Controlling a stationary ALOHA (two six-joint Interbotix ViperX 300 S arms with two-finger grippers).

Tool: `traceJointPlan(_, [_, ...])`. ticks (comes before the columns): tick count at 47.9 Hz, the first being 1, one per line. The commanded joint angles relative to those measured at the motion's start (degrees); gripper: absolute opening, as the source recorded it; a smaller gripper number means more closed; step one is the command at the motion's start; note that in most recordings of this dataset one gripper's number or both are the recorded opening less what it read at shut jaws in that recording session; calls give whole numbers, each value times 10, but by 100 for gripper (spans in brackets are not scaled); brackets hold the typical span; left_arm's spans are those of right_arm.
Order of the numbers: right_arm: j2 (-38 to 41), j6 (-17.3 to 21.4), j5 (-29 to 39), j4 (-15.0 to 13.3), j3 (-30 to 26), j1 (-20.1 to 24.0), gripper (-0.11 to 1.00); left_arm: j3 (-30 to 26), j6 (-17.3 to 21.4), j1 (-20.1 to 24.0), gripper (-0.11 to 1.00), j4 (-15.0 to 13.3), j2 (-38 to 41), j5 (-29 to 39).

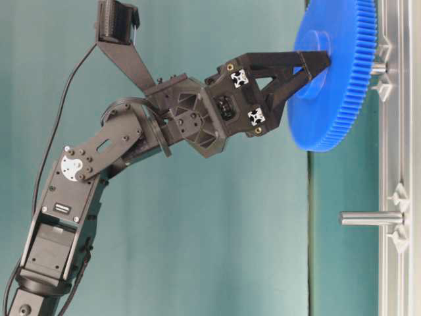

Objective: Insert the large gear onto the shaft.
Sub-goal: 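Lower the gear down onto the shaft with the left gripper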

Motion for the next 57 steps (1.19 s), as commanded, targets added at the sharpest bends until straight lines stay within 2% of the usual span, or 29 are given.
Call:
traceJointPlan(1, [4,6,-6,0,-9,2,60,-4,2,3,94,3,-4,15])
traceJointPlan(18, [4,6,-6,0,-10,2,60,-6,19,4,94,4,-1,64])
traceJointPlan(29, [4,6,-6,0,-9,2,60,-26,19,0,94,4,4,54])
traceJointPlan(43, [4,6,-6,0,-10,2,60,-57,18,-25,94,3,19,56])
traceJointPlan(57, [4,6,-6,0,-10,2,60,-75,18,-11,94,4,19,57])
